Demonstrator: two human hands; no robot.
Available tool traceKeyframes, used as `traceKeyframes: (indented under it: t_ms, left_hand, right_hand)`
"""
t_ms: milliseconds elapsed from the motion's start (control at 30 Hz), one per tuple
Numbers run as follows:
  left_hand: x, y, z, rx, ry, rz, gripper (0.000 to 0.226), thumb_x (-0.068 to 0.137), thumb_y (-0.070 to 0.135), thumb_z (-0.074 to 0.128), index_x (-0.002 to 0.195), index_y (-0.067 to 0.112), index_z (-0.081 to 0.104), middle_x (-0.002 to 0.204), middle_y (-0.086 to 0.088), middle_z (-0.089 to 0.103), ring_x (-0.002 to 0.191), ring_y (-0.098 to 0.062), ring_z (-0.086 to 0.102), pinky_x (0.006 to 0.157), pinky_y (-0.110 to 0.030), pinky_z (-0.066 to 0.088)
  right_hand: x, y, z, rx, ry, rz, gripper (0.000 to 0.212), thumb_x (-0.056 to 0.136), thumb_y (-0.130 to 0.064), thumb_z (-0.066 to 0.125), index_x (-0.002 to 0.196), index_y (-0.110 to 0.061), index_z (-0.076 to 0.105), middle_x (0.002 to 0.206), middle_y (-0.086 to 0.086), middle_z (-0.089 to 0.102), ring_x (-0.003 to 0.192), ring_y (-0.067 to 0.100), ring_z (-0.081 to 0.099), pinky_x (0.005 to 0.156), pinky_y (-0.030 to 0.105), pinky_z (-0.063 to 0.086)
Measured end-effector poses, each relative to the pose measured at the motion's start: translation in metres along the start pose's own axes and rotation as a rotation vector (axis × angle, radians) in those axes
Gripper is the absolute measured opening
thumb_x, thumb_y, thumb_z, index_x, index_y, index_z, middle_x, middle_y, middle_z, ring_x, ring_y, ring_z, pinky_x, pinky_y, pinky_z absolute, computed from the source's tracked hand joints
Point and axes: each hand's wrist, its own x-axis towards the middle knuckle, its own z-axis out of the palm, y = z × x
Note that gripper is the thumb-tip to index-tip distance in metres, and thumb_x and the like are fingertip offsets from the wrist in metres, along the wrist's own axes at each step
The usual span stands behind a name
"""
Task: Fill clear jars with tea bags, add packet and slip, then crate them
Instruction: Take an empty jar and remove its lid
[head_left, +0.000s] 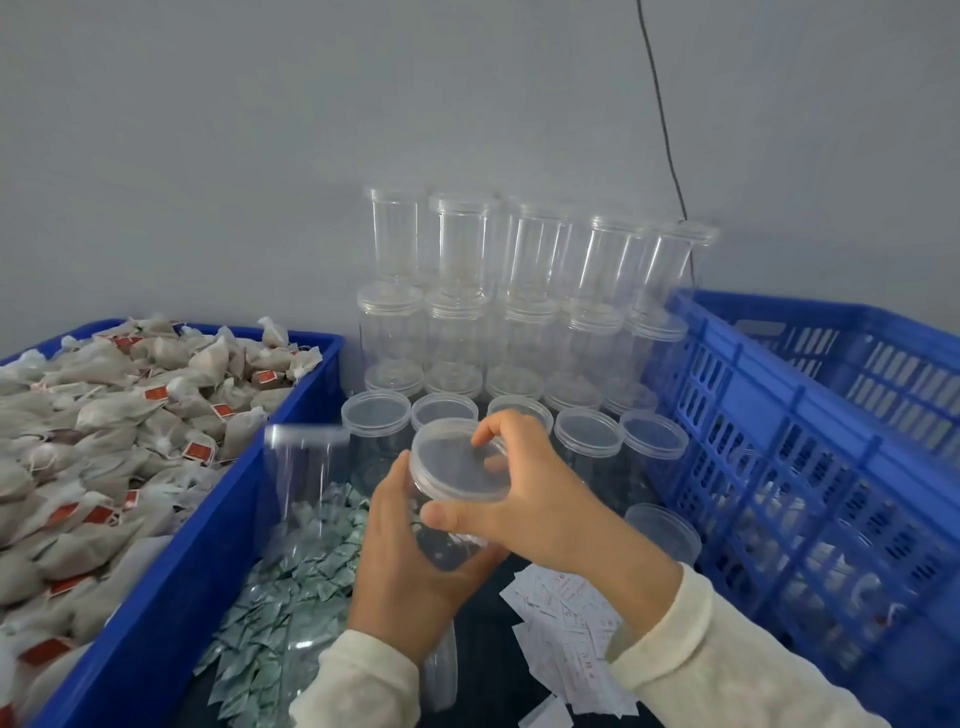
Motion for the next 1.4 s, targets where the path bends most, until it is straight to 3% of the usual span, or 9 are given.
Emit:
traceKeyframes:
  t_ms: [200, 300, 433, 700, 967, 1067, 1167, 1300, 1400]
  left_hand:
    - [-0.008, -0.011, 0.003, 0.102, 0.049, 0.014, 0.101, 0.054, 0.021, 0.093, 0.138, 0.028, 0.039, 0.131, 0.015, 0.046, 0.122, 0.005, 0.043, 0.092, -0.006, 0.038]
    - [-0.010, -0.009, 0.000, 0.138, 0.093, 0.061, 0.097, 0.053, 0.031, 0.092, 0.129, 0.047, 0.033, 0.125, 0.031, 0.042, 0.116, 0.013, 0.043, 0.088, -0.004, 0.037]
    - [-0.009, -0.007, -0.002, 0.196, 0.091, 0.094, 0.095, 0.054, 0.032, 0.092, 0.130, 0.041, 0.035, 0.124, 0.031, 0.043, 0.116, 0.006, 0.045, 0.095, -0.021, 0.040]
    - [-0.007, 0.005, -0.006, 0.065, 0.056, 0.064, 0.081, 0.051, 0.038, 0.085, 0.119, 0.053, 0.043, 0.111, 0.024, 0.060, 0.104, 0.002, 0.057, 0.081, -0.009, 0.044]
    - [-0.011, 0.004, -0.016, -0.155, -0.127, 0.081, 0.084, 0.052, 0.012, 0.086, 0.126, 0.023, 0.047, 0.120, 0.016, 0.063, 0.106, -0.001, 0.063, 0.082, -0.009, 0.047]
    - [-0.011, 0.001, -0.019, 0.004, -0.091, 0.064, 0.092, 0.049, 0.040, 0.083, 0.130, 0.036, 0.040, 0.122, 0.017, 0.058, 0.116, -0.001, 0.054, 0.091, -0.014, 0.044]
    - [-0.014, -0.001, -0.016, 0.135, -0.055, 0.076, 0.096, 0.049, 0.049, 0.081, 0.133, 0.038, 0.034, 0.130, 0.020, 0.048, 0.122, 0.002, 0.046, 0.094, -0.017, 0.039]
    - [-0.015, -0.003, -0.014, 0.162, -0.031, 0.100, 0.098, 0.050, 0.039, 0.085, 0.136, 0.027, 0.039, 0.125, 0.014, 0.054, 0.116, -0.004, 0.052, 0.093, -0.031, 0.049]
    - [-0.015, -0.001, -0.017, 0.138, 0.009, 0.175, 0.095, 0.050, 0.044, 0.083, 0.133, 0.051, 0.036, 0.124, 0.027, 0.053, 0.115, 0.006, 0.051, 0.089, -0.014, 0.046]
  right_hand:
    - [0.002, 0.004, 0.019, -0.177, 0.080, -0.050, 0.088, 0.070, -0.067, 0.069, 0.144, -0.038, 0.030, 0.129, -0.017, 0.034, 0.121, 0.003, 0.036, 0.101, 0.025, 0.038]
    - [0.004, 0.004, 0.014, -0.173, 0.059, -0.107, 0.086, 0.070, -0.066, 0.069, 0.144, -0.038, 0.034, 0.125, -0.021, 0.034, 0.117, -0.002, 0.035, 0.094, 0.017, 0.034]
    - [0.007, 0.006, 0.003, -0.185, -0.022, -0.128, 0.084, 0.070, -0.065, 0.066, 0.144, -0.037, 0.036, 0.121, -0.023, 0.034, 0.112, -0.005, 0.036, 0.085, 0.009, 0.032]
    - [0.016, 0.008, -0.009, -0.206, -0.118, -0.224, 0.086, 0.068, -0.062, 0.065, 0.145, -0.034, 0.038, 0.118, -0.024, 0.036, 0.115, -0.012, 0.034, 0.090, 0.003, 0.030]
    - [0.024, -0.019, -0.042, -0.338, -0.579, -0.287, 0.084, 0.077, -0.041, 0.077, 0.144, -0.054, 0.027, 0.142, -0.024, 0.025, 0.134, -0.004, 0.026, 0.107, 0.017, 0.028]
    - [0.026, -0.036, -0.050, -0.526, -0.573, -0.159, 0.099, 0.070, -0.067, 0.071, 0.144, -0.058, 0.006, 0.147, -0.023, 0.023, 0.135, 0.002, 0.028, 0.105, 0.024, 0.031]
    - [0.023, -0.049, -0.042, -0.806, -0.430, -0.079, 0.089, 0.064, -0.087, 0.054, 0.136, -0.038, 0.037, 0.125, -0.010, 0.052, 0.113, 0.015, 0.053, 0.085, 0.031, 0.046]
    - [0.024, -0.059, -0.039, -0.867, -0.524, -0.175, 0.075, 0.071, -0.066, 0.069, 0.133, -0.036, 0.039, 0.119, -0.012, 0.048, 0.107, 0.015, 0.052, 0.087, 0.037, 0.050]
    - [0.024, -0.066, -0.048, -0.815, -0.667, -0.266, 0.085, 0.070, -0.030, 0.080, 0.139, -0.042, 0.030, 0.130, -0.016, 0.036, 0.110, 0.008, 0.042, 0.087, 0.033, 0.048]
